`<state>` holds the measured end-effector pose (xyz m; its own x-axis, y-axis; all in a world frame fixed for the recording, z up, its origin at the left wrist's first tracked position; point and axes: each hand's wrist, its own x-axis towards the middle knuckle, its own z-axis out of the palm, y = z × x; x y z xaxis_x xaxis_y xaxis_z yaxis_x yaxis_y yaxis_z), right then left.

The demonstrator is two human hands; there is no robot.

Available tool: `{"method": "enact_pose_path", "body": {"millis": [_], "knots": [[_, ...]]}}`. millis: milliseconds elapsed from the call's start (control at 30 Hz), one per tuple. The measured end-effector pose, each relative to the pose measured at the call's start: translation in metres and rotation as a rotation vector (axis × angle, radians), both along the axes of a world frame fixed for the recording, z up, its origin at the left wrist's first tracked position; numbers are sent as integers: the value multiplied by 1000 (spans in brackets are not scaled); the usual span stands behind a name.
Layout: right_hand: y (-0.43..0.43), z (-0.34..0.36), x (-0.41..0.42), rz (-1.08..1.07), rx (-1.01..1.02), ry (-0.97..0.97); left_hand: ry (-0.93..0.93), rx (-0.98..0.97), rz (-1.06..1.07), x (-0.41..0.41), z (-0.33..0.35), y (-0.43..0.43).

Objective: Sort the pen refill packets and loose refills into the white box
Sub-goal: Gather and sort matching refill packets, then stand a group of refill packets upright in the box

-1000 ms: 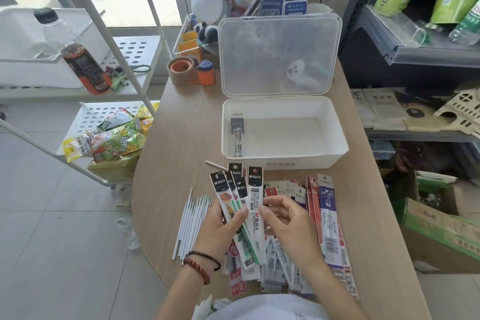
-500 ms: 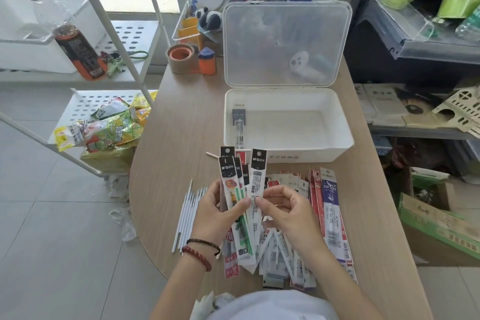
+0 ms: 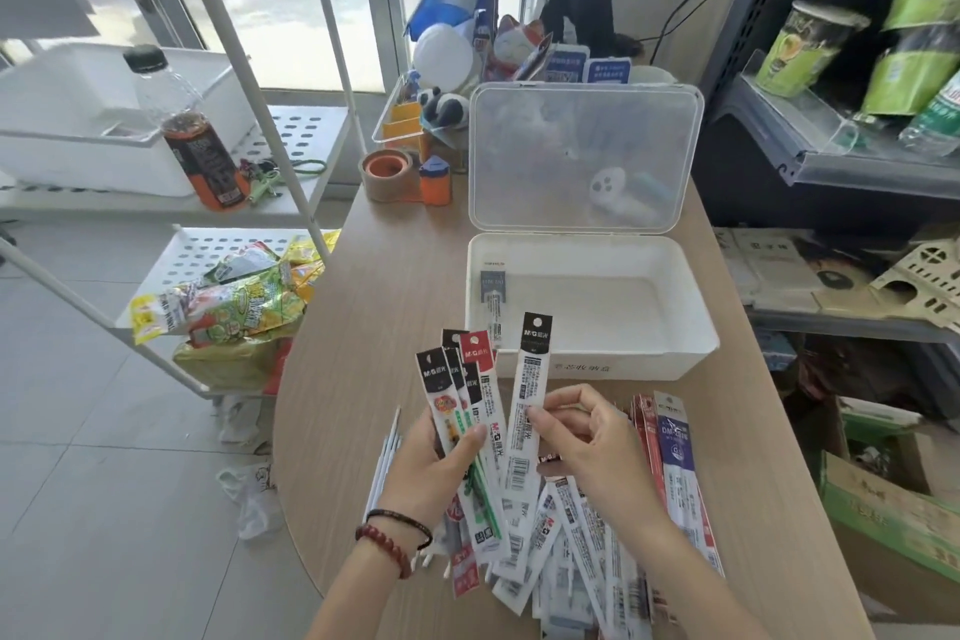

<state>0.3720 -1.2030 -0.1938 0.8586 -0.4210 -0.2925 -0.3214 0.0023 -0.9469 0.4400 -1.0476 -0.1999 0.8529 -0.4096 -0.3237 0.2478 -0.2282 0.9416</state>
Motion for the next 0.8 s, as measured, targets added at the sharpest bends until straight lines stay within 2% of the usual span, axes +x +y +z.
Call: {"method": "enact_pose_path", "body": {"millis": [167,433,567,800], "knots": [[-12,17,29,101,-51,-12,-112,44,1,28,13,-9],[-55,42,90,19,-147,-136,-236,81,88,92,34,-27],[-78,19,118,-54,-201,-42,-310,107,148,110,28,-40],[-90,-16,130,97,-414,143,-335,134,123,111,20,-66]]}}
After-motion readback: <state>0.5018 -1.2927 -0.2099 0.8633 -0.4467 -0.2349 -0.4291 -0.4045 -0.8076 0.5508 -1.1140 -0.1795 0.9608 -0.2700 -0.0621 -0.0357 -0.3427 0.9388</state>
